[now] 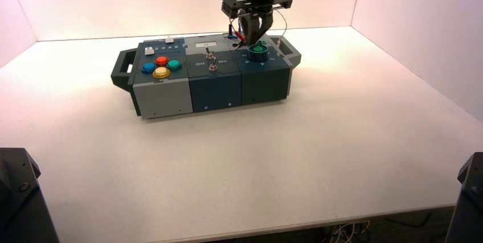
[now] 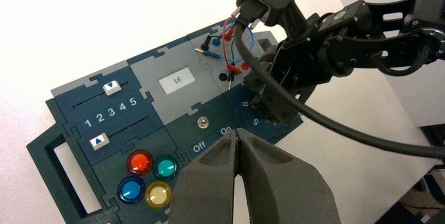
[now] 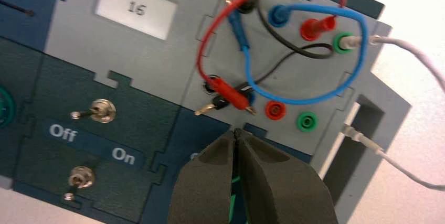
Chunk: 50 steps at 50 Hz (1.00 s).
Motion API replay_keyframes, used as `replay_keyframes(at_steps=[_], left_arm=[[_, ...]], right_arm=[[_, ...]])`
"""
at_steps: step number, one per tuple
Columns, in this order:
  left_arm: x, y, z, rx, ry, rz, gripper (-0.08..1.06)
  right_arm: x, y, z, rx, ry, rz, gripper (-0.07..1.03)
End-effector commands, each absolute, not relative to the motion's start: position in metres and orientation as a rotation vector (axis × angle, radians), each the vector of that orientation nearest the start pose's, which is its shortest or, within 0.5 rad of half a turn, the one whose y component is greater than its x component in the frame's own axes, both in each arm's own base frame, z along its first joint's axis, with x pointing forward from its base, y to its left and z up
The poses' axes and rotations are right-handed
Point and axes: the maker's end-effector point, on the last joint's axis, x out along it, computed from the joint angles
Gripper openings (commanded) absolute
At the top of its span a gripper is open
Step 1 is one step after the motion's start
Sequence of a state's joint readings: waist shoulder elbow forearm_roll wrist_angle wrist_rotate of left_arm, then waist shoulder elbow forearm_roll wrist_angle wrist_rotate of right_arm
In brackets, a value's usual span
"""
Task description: Turn the knob to position 2.
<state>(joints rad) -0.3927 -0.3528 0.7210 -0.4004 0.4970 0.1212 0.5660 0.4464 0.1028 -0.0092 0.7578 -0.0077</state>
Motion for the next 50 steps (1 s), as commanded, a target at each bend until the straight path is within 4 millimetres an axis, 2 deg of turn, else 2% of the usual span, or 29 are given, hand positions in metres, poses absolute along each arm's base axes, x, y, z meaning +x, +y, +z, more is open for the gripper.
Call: replay_keyframes(at_steps=[1, 50], left_arm=[[0.313, -0.163, 0.206, -0.14, 0.861, -0.445, -0.03], [0.314, -0.164, 0.206, -0.139, 0.86, -0.445, -0.03]], right_arm=[[0.416, 0.258, 0.068, -0.37, 1.216, 0.483, -0.02], [0.418, 0.245, 0.073, -0.409, 1.218, 0.462, -0.02]])
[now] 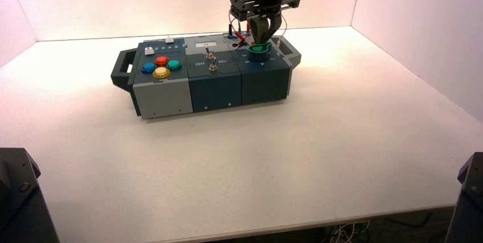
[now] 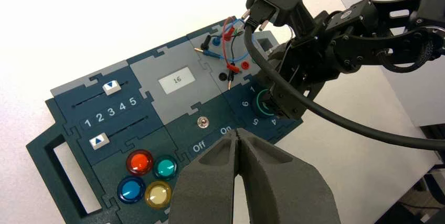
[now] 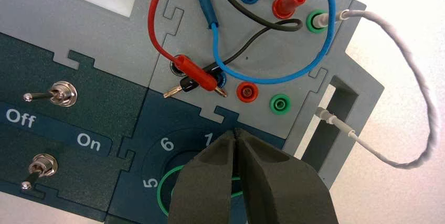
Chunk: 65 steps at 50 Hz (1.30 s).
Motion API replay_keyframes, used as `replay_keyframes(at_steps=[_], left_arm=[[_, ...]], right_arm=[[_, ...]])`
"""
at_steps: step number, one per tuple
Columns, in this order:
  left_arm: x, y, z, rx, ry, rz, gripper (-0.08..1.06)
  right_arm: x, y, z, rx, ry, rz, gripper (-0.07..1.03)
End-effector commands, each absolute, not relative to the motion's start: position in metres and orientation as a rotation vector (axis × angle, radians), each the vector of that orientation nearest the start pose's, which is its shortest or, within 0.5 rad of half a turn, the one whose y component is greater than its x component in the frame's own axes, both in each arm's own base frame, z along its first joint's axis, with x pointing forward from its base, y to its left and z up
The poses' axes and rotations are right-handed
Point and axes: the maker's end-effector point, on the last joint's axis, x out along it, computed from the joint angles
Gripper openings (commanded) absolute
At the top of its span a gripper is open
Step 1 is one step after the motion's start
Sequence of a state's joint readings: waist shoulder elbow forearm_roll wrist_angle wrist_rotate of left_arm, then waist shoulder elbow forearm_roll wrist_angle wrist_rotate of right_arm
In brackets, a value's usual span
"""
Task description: Turn the knob to position 2.
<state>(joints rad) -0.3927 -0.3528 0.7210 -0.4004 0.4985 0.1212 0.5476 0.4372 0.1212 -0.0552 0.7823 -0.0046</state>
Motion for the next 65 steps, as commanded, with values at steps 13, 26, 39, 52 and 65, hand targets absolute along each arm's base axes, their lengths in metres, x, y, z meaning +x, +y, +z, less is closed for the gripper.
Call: replay_keyframes(at_steps=[13, 26, 39, 52, 65], left_arm=[[0.314, -0.163, 0.206, -0.139, 0.86, -0.443, -0.03], [0.314, -0.164, 0.203, -0.135, 0.863, -0.444, -0.03], [0.315, -0.163, 0.196, -0.126, 0.883, -0.44, -0.03], [0.315, -0.164, 0.197, -0.12, 0.883, -0.445, -0.03], [0.316, -0.165, 0.192, -0.121, 0.903, -0.443, -0.03]], right_arm=[[0.422, 0.246, 0.076, -0.413, 1.204, 0.462, -0.02], [0.435, 0.252, 0.093, -0.415, 1.148, 0.464, -0.02], [0.449, 0.26, 0.129, -0.381, 1.075, 0.457, -0.02], [0.456, 0.263, 0.157, -0.369, 1.019, 0.454, -0.02], [0.454, 0.261, 0.169, -0.369, 1.016, 0.452, -0.02]])
